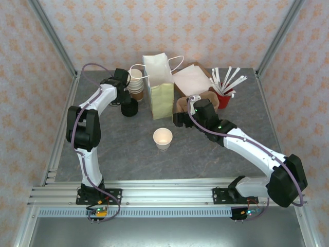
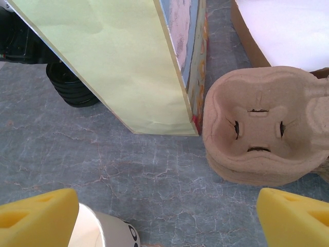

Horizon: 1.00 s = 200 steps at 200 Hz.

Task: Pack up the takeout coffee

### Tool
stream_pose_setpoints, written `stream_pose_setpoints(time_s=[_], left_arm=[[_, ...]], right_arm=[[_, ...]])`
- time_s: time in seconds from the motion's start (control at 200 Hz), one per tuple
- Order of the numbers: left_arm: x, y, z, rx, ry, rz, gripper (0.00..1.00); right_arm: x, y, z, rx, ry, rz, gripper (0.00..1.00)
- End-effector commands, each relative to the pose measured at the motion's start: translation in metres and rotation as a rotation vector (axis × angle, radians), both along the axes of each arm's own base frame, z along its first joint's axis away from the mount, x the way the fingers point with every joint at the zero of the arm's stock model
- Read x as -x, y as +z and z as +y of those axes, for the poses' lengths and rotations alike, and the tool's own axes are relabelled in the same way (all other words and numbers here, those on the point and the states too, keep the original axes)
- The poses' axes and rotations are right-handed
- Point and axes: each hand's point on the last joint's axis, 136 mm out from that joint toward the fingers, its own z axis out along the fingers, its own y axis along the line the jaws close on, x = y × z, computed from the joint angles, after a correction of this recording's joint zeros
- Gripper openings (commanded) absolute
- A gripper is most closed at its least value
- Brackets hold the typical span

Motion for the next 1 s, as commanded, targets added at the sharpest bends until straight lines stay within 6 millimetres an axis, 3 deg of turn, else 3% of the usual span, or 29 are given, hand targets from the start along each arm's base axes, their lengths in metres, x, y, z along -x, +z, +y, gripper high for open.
stream_pose_setpoints(time_s=[0.0,0.465,0.996], left_arm=[[0.002,0.006,-0.001,-0.03,-0.021,0.014,0.21],[0.004,0.002,-0.004,-0.037,-0.029,0.031,0.21],[0.008,0.041,-0.001,-0.039,-0.013,-0.051,0.15]], right_arm=[[-0.003,0.005,0.001,-0.004,-0.015,-0.016,0.9],[-0.004,0.002,0.0,0.002,-0.02,-0.014,0.9],[-0.004,0.005,0.001,0.0,-0.017,-0.015,0.9]])
